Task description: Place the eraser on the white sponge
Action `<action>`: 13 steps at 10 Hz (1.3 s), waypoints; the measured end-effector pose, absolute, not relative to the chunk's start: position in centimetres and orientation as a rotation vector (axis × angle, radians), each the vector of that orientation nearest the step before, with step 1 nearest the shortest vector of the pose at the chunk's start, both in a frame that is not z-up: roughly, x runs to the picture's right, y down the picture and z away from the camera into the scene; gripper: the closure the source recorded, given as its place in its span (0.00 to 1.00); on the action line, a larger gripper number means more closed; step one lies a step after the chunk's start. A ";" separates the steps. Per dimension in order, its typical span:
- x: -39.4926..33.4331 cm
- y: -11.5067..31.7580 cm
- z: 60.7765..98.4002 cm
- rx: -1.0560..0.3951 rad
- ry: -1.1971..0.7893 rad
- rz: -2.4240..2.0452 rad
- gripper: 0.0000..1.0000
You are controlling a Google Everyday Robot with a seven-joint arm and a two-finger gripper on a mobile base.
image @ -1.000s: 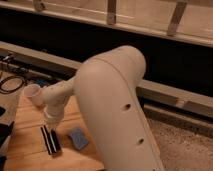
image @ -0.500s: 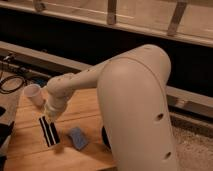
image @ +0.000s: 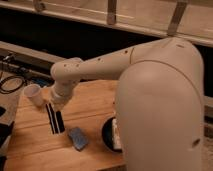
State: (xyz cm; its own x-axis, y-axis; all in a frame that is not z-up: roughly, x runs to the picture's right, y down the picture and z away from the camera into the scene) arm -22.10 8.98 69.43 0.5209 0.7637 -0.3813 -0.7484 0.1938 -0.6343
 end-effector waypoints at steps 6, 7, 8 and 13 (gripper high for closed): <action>-16.8 9.0 69.6 -0.870 0.027 1.162 1.00; -16.5 9.2 69.5 -0.870 0.025 1.168 1.00; -16.2 9.5 69.3 -0.869 0.021 1.168 1.00; -16.5 13.0 66.4 -0.891 0.019 1.126 1.00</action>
